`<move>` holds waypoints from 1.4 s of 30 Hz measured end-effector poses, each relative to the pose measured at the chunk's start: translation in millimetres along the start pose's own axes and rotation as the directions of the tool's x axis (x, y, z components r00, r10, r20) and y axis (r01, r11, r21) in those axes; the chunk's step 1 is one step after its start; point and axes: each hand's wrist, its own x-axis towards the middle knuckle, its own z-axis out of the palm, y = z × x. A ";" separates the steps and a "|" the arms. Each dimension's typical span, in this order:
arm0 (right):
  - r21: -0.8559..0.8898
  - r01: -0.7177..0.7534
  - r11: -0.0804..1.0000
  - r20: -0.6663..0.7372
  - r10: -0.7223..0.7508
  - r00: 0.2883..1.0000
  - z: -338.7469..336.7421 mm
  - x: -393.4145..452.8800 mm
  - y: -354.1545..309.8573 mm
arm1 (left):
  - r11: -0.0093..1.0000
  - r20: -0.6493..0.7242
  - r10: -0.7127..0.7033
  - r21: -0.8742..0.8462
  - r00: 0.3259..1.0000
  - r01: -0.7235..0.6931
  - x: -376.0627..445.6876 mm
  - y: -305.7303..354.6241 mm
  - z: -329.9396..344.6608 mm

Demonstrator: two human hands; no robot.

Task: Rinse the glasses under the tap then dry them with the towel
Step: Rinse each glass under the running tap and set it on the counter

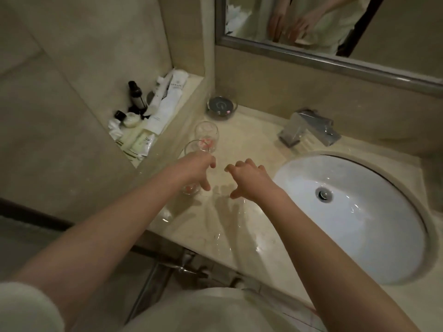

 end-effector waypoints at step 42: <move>0.240 -0.139 0.961 0.079 0.124 0.989 37.4 0.9 20.7 | 0.995 -0.004 0.084 -0.044 0.996 -0.084 -12.7 11.0 48.3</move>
